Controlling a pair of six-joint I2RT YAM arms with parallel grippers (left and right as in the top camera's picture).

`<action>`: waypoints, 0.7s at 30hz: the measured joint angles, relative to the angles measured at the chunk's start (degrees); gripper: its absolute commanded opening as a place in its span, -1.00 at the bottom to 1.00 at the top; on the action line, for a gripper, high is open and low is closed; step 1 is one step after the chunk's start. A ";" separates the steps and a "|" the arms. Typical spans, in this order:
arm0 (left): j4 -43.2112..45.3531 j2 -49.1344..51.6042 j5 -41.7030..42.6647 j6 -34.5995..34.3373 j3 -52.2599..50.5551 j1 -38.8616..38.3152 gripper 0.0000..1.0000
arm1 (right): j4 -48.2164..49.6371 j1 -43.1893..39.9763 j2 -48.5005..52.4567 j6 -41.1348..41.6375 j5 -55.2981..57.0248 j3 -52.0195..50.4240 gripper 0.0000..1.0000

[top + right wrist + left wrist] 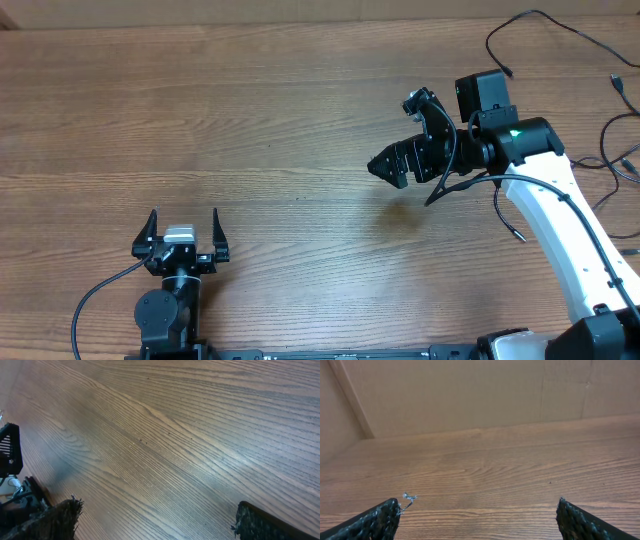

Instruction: Untangle cables

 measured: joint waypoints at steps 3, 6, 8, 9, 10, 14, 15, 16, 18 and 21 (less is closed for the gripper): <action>0.00 0.00 0.00 -0.04 0.00 0.00 0.99 | -0.04 0.00 0.00 -0.04 0.00 0.00 1.00; -0.02 0.00 0.00 -0.04 0.00 0.00 0.99 | -0.04 0.00 0.00 -0.02 0.02 0.00 1.00; 0.00 0.00 0.00 -0.04 0.00 0.00 0.99 | -0.02 0.00 0.00 -0.02 0.50 0.00 1.00; 0.00 0.00 0.00 -0.04 0.00 0.00 0.99 | -0.04 0.00 0.00 -0.02 0.87 0.00 1.00; 0.00 0.00 0.00 -0.04 0.00 0.00 0.99 | -0.04 0.00 0.00 -0.02 1.18 0.00 1.00; -0.02 0.00 0.00 -0.04 0.00 0.00 0.99 | -0.04 0.04 0.00 -0.04 3.58 0.00 1.00; -0.02 0.00 0.00 -0.04 0.00 0.00 0.99 | 0.00 0.09 0.00 -0.04 4.15 0.00 1.00; 0.00 0.00 0.00 -0.04 0.00 0.00 0.99 | 0.37 0.17 0.00 -0.02 4.81 -0.02 1.00; 0.00 0.00 0.00 -0.04 0.00 0.00 0.99 | 1.84 0.35 -0.04 -0.04 5.55 -0.39 1.00; 0.00 0.00 0.00 -0.04 0.00 0.00 0.99 | 5.53 0.42 -1.16 -0.07 6.05 -2.97 1.00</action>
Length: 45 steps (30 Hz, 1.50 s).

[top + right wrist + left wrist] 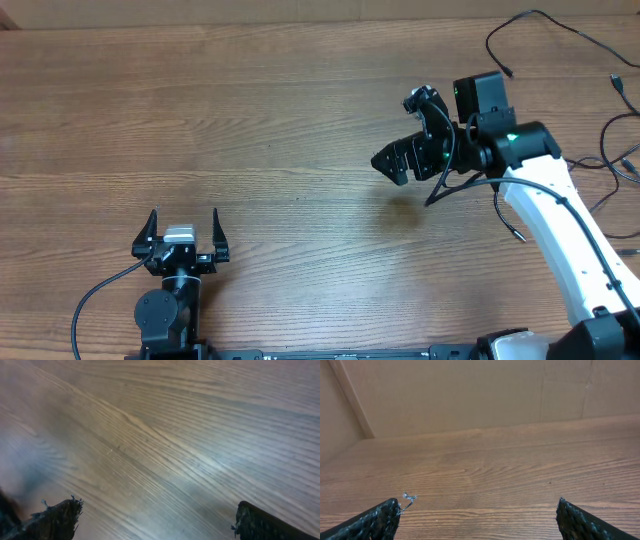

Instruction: Untangle cables

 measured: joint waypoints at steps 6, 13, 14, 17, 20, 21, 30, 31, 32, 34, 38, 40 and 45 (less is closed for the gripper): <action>0.00 0.00 0.00 0.00 0.00 0.00 0.99 | 9.68 0.02 -6.71 0.00 -0.02 -10.12 1.00; 0.00 -0.02 -0.02 0.00 0.00 0.00 0.99 | 34.58 0.00 -18.43 1.49 -0.04 -28.22 1.00; -0.02 -0.02 -0.02 0.00 0.00 0.00 0.99 | 38.91 0.00 -20.65 1.81 -0.04 -31.54 1.00; -0.02 -0.02 -0.02 0.00 0.00 0.00 0.99 | 48.72 -0.02 -25.88 2.34 -0.04 -38.84 1.00; 0.00 -0.02 -0.02 0.00 0.02 0.00 0.99 | 57.55 -0.94 -32.65 2.80 -0.11 -46.53 1.00; 0.00 -0.02 -0.02 0.00 0.00 0.00 0.99 | 58.64 -1.53 -34.47 2.84 -0.11 -48.04 1.00; 0.00 -0.02 -0.02 0.00 0.00 0.00 0.99 | 59.74 -8.50 -52.87 2.99 -0.04 -58.31 1.00; 0.00 -0.02 -0.02 0.00 0.00 0.00 0.99 | 59.36 -9.01 -54.07 3.02 -0.07 -58.73 1.00; 0.02 -0.02 -0.02 0.00 0.00 0.00 0.99 | 59.12 -9.44 -54.93 3.02 -0.09 -59.14 1.00; 0.00 -0.02 -0.02 0.00 0.00 0.00 0.99 | 58.18 -10.88 -58.07 3.02 -0.09 -60.65 1.00; 0.00 -0.02 -0.02 0.00 0.00 0.00 0.99 | 55.95 -13.53 -64.65 3.02 -0.04 -63.73 1.00; 0.00 -0.02 0.00 0.00 0.00 0.00 0.99 | 55.17 -14.45 -67.25 2.99 -0.07 -64.94 1.00; 0.02 -0.02 0.00 0.00 0.00 0.00 0.99 | 54.27 -15.80 -71.95 3.02 -0.07 -67.65 1.00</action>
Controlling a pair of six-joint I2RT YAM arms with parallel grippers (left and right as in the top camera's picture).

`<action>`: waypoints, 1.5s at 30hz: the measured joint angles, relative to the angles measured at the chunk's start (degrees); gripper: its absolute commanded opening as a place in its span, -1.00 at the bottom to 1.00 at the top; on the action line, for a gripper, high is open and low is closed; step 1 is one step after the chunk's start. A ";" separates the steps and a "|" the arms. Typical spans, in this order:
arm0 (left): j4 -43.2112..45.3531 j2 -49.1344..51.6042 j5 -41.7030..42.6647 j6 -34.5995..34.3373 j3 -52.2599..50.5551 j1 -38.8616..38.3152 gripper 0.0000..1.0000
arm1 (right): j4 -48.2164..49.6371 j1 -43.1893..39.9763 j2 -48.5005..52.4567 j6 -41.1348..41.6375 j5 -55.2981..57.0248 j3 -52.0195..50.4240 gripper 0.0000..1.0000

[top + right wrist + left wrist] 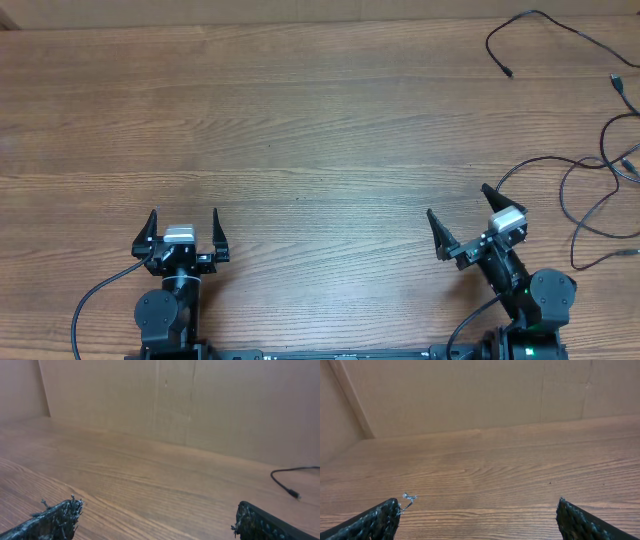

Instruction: Untangle cables

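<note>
Black cables lie at the table's right side in the overhead view: one thin cable (520, 25) curls at the far right corner, and a looped bundle (595, 195) spreads along the right edge. The far cable's plug end (292, 491) shows in the right wrist view. My right gripper (462, 222) rests open near the front right, empty, a short way left of the bundle. Near the front left, my left gripper (183, 222) stands open with nothing between its fingers (375, 522).
The wooden table (300, 130) fills the view. A cardboard wall (470, 395) stands behind its far edge. Each arm's base sits at the front edge, with a black supply cable (95, 300) curving beside the left base.
My right arm has come back from mid-table, where it reached out with its gripper over the wood, to the front right near its base. The left arm has not moved.
My right arm was stretched over the middle right of the table, its open gripper facing the bare wood. A moment later it stood nearly the same, shifted slightly. Now it is folded at the front right, gripper open and empty. The cables lie at the right.
</note>
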 measured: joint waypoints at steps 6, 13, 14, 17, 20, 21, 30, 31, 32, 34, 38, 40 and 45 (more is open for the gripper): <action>-0.02 0.00 -0.02 0.00 0.00 0.00 0.99 | -5.88 -0.07 -6.58 0.00 0.00 -2.45 1.00; -0.02 0.00 0.00 0.00 0.02 0.00 0.99 | -8.57 -0.07 -11.85 0.00 0.26 -2.47 1.00; -0.02 0.00 0.00 0.00 0.00 0.00 0.99 | -8.59 -0.07 -12.17 0.00 0.26 -2.47 1.00; -0.02 0.00 -0.02 0.00 0.00 0.00 0.99 | -8.61 -0.07 -12.59 0.00 0.31 -2.47 1.00; -0.02 0.00 -0.02 0.00 0.00 0.00 0.99 | -8.57 -0.07 -12.92 0.00 0.39 -2.47 1.00; -0.02 0.00 0.00 0.00 0.00 0.00 0.99 | -8.59 -0.04 -12.94 0.00 0.44 -2.47 1.00; -0.02 0.00 0.00 0.00 0.00 0.00 0.99 | -8.59 -0.07 -12.94 0.00 0.44 -2.47 1.00; -0.02 0.00 0.00 0.00 0.00 0.00 0.99 | -8.57 -0.07 -12.94 0.02 0.44 -2.47 1.00; -0.02 0.00 -0.02 0.00 0.00 0.00 0.98 | -8.57 -0.07 -12.94 0.02 0.46 -2.47 1.00; 0.00 0.00 -0.02 0.00 0.00 0.00 0.99 | -8.59 -0.07 -12.94 0.02 0.44 -2.47 1.00; -0.02 0.00 -0.02 0.00 0.02 0.00 0.99 | -8.57 -0.07 -12.94 0.00 0.46 -2.47 1.00; -0.02 0.00 -0.02 0.00 0.00 0.00 0.99 | -8.57 -0.07 -12.94 0.02 0.44 -2.47 1.00; -0.02 0.00 0.00 0.00 0.00 0.00 0.99 | -8.57 -0.04 -12.94 -0.02 0.44 -2.47 1.00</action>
